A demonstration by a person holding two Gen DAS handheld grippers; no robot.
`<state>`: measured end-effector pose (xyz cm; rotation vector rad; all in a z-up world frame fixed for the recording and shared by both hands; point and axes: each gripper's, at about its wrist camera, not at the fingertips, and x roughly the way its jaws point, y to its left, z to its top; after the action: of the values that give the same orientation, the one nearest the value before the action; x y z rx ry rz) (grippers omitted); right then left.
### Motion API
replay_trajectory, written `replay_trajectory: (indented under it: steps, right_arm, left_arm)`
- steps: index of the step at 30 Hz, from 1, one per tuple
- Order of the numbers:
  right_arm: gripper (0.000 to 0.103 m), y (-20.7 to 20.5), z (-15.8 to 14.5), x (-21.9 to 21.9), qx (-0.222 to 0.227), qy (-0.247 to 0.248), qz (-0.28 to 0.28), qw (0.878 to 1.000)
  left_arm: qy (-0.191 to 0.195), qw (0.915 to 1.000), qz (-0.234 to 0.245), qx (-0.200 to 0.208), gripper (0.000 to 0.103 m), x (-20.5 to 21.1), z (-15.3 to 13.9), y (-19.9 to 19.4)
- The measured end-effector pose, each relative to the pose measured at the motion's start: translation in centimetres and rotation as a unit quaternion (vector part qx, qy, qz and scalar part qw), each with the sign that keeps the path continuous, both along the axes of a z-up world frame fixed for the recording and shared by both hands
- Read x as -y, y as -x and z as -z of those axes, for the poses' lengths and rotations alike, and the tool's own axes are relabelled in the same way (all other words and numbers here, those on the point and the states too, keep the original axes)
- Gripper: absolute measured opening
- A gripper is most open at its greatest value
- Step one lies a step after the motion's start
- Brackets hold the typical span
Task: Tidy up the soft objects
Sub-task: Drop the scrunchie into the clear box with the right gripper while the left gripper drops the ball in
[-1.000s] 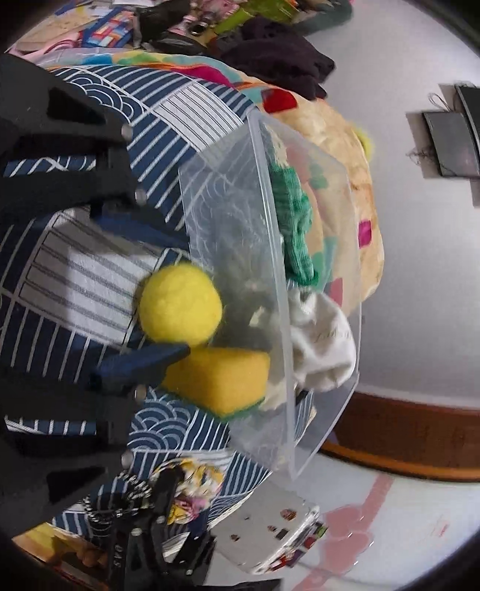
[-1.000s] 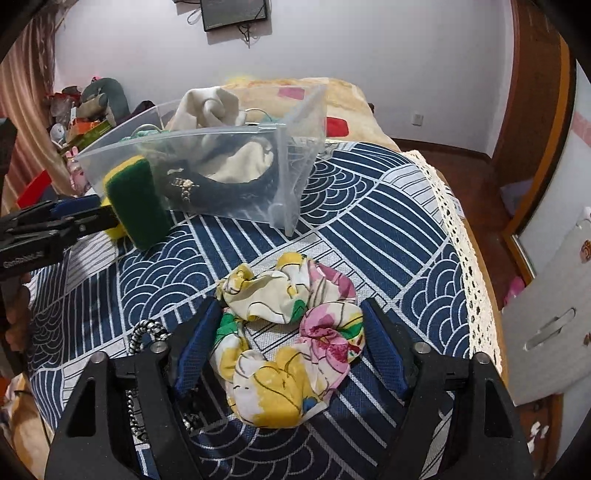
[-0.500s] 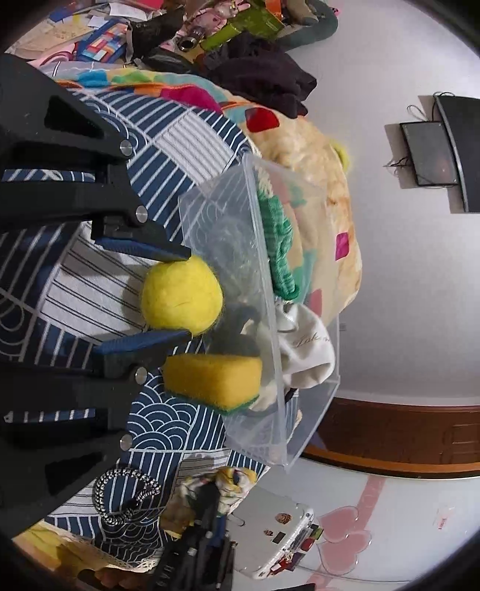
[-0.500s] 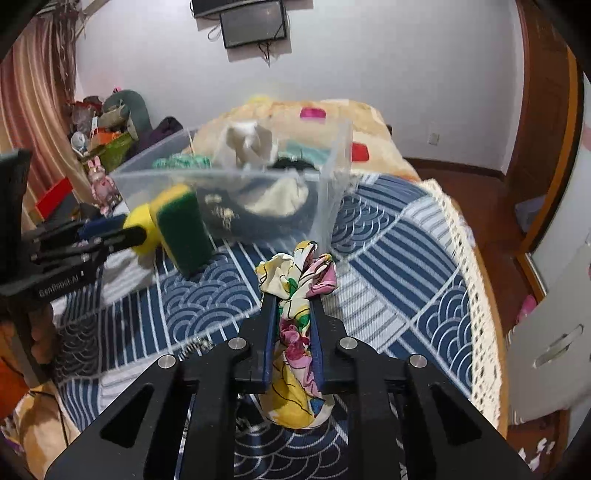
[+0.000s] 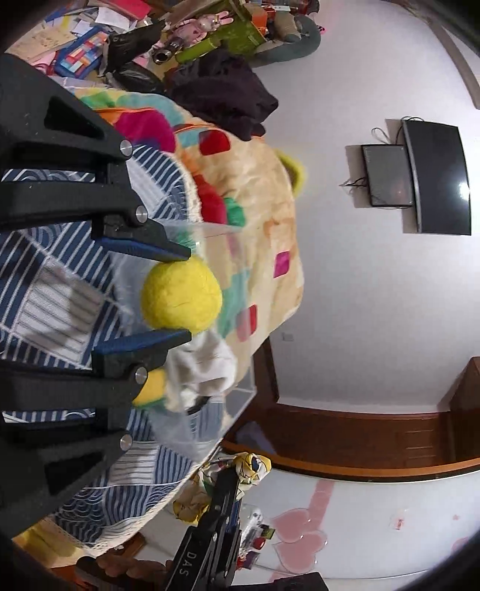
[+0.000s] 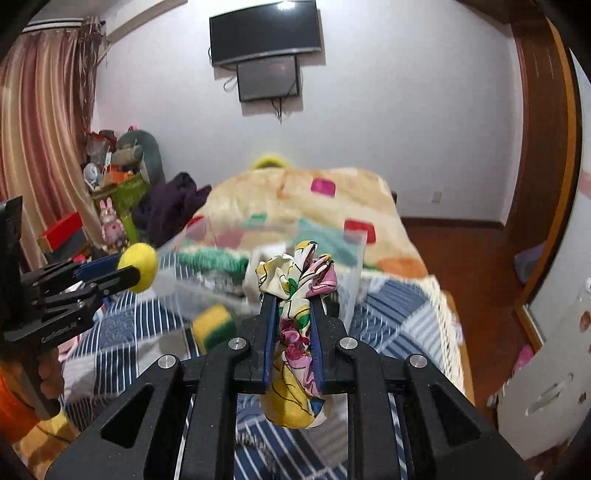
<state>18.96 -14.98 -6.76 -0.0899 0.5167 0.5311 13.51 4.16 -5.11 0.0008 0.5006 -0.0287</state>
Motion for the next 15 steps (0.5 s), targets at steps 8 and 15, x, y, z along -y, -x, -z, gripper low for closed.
replay_trajectory:
  steps: [8,15]
  right_arm:
    - [0.015,-2.1,-1.0,-1.6,0.017,-0.015,0.007,1.0]
    - [0.015,-4.5,0.0,-3.0,-0.009,-0.004,0.013,1.0]
  left_arm:
    - [-0.01,0.9999,-0.012,-0.004,0.037,-0.5,0.1,-2.6]
    - [0.0,0.9989,-0.008,-0.047,0.037,-0.9,2.2,-5.6]
